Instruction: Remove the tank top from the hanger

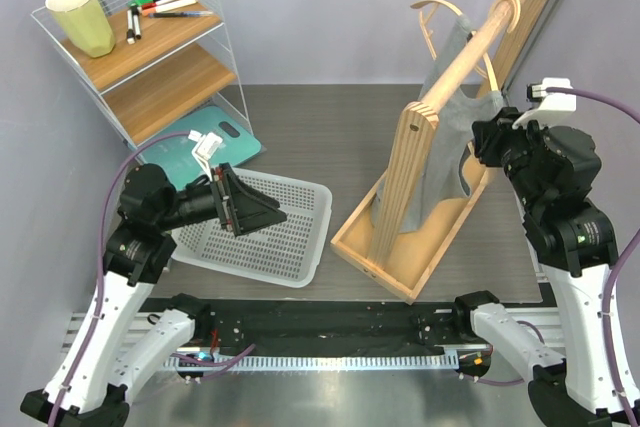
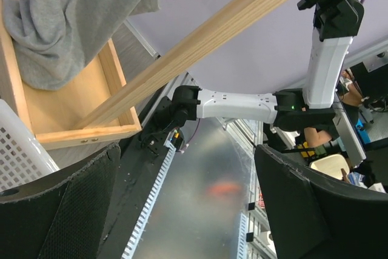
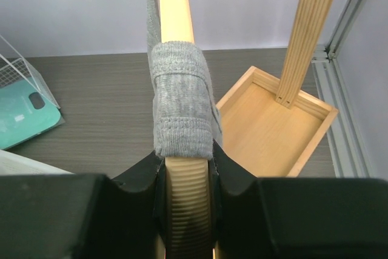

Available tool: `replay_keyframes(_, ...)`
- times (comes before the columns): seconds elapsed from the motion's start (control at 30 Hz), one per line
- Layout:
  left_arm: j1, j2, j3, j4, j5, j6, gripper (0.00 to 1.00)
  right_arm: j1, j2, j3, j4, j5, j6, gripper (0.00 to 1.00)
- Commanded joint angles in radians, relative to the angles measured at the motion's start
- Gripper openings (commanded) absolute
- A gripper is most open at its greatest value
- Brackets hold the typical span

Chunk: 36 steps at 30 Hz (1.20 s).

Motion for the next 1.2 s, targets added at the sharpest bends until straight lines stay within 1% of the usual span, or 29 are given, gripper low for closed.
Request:
replay_keyframes(0.0,0.003,-0.019,0.049,0.011,0.019,0.041,0.90,-0.007,0.012,0.085,0.116,-0.035,0.056,0.01)
replay_keyframes(0.2,0.003,-0.030,0.052,-0.012,0.019,0.045,0.88,-0.007,0.083,0.163,0.125,-0.121,0.071,0.01)
replay_keyframes(0.27,0.003,-0.033,0.061,-0.024,0.020,0.050,0.87,-0.007,0.121,0.195,0.130,-0.124,0.079,0.01)
replay_keyframes(0.3,0.005,-0.033,0.064,-0.029,0.017,0.059,0.87,-0.007,0.132,0.206,0.132,-0.173,0.082,0.01)
replay_keyframes(0.33,0.003,-0.034,0.072,-0.042,0.016,0.062,0.87,-0.007,0.155,0.223,0.130,-0.183,0.082,0.01)
replay_keyframes(0.47,0.005,-0.033,0.085,-0.065,0.007,0.079,0.86,-0.007,0.187,0.225,0.136,-0.224,0.094,0.01)
replay_keyframes(0.53,0.003,-0.031,0.089,-0.072,0.000,0.084,0.86,-0.007,0.180,0.211,0.139,-0.246,0.105,0.01)
replay_keyframes(0.63,0.003,-0.021,0.099,-0.067,-0.003,0.079,0.86,-0.007,0.144,0.118,0.167,-0.258,0.130,0.01)
replay_keyframes(0.7,0.003,0.004,0.125,-0.078,-0.036,0.084,0.82,-0.007,0.112,0.082,0.175,-0.272,0.145,0.01)
replay_keyframes(0.73,0.003,0.018,0.141,-0.122,-0.093,0.097,0.82,-0.007,0.109,0.052,0.176,-0.298,0.159,0.01)
replay_keyframes(0.87,-0.003,0.122,0.210,-0.116,-0.093,0.082,0.81,-0.007,0.075,-0.037,0.191,-0.364,0.200,0.01)
replay_keyframes(0.93,-0.042,0.183,0.237,-0.098,-0.143,0.082,0.80,-0.007,0.060,-0.099,0.220,-0.390,0.225,0.01)
replay_keyframes(1.0,-0.090,0.263,0.279,-0.105,-0.205,0.085,0.78,-0.007,0.037,-0.137,0.248,-0.431,0.237,0.01)
replay_keyframes(1.03,-0.156,0.292,0.295,-0.108,-0.248,0.103,0.75,-0.007,0.035,-0.168,0.254,-0.448,0.243,0.01)
replay_keyframes(1.1,-0.213,0.352,0.357,-0.142,-0.318,0.128,0.74,-0.007,0.023,-0.202,0.262,-0.491,0.254,0.01)
replay_keyframes(1.13,-0.248,0.363,0.368,-0.141,-0.392,0.130,0.74,-0.007,0.018,-0.211,0.262,-0.503,0.257,0.01)
replay_keyframes(1.17,-0.262,0.372,0.389,-0.127,-0.421,0.128,0.73,-0.007,0.014,-0.223,0.265,-0.532,0.263,0.01)
